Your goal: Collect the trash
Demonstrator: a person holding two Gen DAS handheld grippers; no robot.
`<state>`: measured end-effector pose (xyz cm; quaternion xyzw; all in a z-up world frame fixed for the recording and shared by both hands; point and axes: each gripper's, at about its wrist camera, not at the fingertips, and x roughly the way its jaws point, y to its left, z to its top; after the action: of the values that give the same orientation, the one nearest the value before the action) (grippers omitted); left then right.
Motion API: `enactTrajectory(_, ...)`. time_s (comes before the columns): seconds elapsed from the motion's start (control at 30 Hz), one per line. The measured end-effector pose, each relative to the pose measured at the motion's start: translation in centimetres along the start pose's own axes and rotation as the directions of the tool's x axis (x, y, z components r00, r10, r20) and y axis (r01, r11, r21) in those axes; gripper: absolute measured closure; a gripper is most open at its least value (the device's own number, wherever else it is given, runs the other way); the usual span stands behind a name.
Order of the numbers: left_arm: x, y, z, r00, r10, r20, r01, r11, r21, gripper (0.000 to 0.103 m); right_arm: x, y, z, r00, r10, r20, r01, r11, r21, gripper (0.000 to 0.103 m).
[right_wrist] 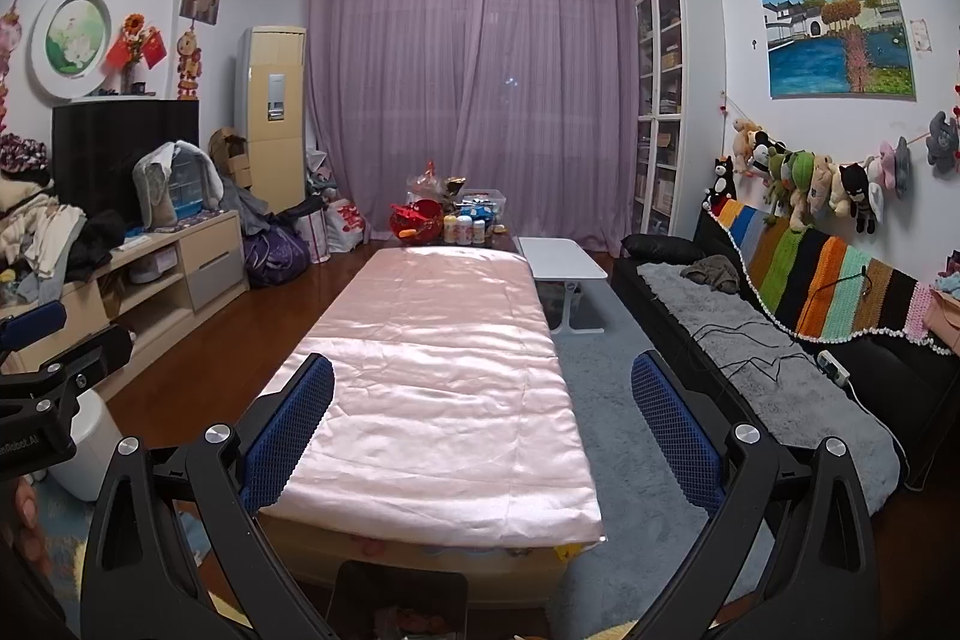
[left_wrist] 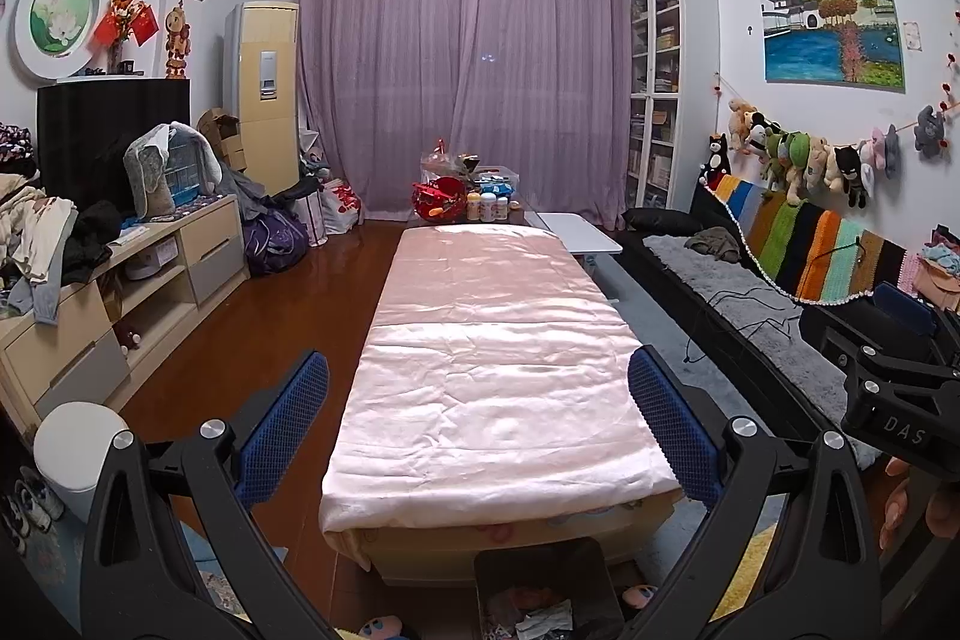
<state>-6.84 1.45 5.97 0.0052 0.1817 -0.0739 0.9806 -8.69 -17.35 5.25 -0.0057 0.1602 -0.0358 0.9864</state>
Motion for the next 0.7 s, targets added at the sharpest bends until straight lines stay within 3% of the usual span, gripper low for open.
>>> enactTrajectory(0.7,0.0,0.22,0.03,1.0,0.001,0.002,-0.001,1.0,0.003,0.008,0.13,0.33,0.04,1.0,-0.002,-0.008,0.002,1.0,0.015,0.003)
